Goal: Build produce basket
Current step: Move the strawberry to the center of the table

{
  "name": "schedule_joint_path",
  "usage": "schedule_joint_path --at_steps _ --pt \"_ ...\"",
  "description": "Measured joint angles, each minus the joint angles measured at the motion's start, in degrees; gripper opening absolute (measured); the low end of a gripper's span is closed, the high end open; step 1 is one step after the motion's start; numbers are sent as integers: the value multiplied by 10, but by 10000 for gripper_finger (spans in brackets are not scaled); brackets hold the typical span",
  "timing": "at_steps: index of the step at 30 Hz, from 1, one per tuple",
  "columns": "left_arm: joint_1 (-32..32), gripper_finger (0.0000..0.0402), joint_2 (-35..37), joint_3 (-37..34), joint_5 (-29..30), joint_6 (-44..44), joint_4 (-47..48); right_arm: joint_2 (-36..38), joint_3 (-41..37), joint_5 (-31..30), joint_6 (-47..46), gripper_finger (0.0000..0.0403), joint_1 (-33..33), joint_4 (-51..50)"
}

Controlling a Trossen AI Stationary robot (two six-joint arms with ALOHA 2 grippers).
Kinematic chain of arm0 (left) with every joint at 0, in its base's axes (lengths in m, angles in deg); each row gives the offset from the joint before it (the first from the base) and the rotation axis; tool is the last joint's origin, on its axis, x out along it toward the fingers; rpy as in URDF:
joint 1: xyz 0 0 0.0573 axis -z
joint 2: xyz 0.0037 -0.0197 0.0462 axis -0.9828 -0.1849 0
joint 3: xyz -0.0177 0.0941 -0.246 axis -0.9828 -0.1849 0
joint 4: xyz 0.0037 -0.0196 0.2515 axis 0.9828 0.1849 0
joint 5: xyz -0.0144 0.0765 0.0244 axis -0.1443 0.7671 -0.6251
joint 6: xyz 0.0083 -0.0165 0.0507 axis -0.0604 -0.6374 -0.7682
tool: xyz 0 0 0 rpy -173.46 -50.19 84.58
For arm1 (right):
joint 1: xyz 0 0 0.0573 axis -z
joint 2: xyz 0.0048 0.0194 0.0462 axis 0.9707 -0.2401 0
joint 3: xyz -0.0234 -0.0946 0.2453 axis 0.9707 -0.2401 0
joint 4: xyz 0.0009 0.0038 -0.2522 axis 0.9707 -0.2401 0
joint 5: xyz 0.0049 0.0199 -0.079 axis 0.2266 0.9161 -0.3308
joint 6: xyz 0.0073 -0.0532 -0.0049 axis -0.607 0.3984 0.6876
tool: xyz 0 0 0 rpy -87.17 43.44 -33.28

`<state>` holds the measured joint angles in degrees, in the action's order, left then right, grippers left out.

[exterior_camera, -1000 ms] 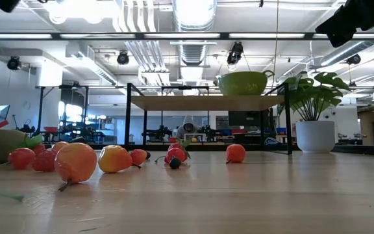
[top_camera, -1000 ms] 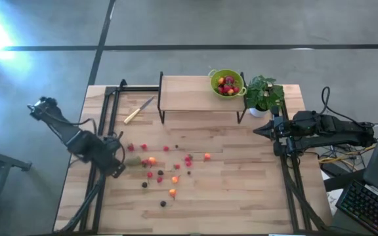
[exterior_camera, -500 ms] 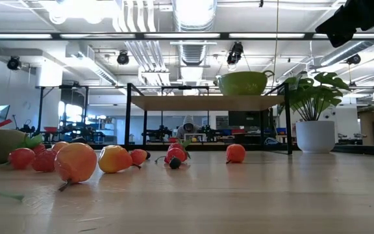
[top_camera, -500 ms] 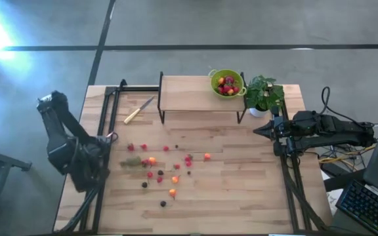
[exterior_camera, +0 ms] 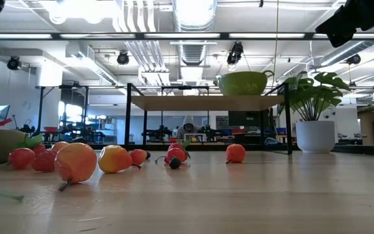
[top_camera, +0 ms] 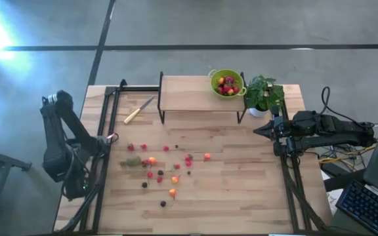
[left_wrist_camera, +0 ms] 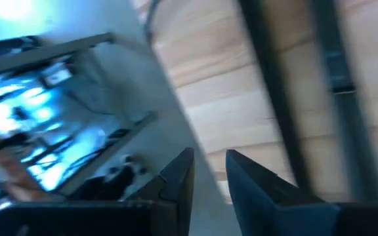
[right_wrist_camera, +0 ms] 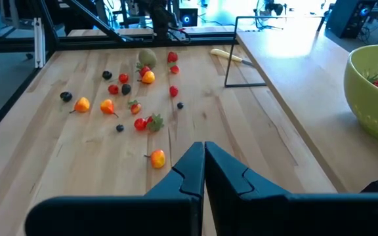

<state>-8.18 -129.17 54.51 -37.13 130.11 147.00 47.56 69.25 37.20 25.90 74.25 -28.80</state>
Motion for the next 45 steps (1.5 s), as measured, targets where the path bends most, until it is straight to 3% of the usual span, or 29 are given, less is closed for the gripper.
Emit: schedule_joint_path --at_steps 8,12,15,29,34,37,41,45 --pt "38 90 -27 -19 -27 6 0 0 0 0 0 8 0 0" --pt "39 98 -38 -31 -80 16 -1 0 0 0 0 8 0 0" --pt "43 110 -42 -44 -120 32 0 0 0 0 0 8 0 0" --pt "26 175 -51 -116 -131 35 -48 0 0 0 0 8 0 0" --pt "26 188 -47 -96 -189 29 -65 0 0 0 0 8 0 0" --pt "24 186 -42 -54 -161 46 -50 0 0 0 0 8 0 0" --pt "10 186 -45 8 -81 49 3 0 0 0 0 8 0 0" --pt "-18 185 -47 18 16 26 0 0 0 0 0 8 0 0"
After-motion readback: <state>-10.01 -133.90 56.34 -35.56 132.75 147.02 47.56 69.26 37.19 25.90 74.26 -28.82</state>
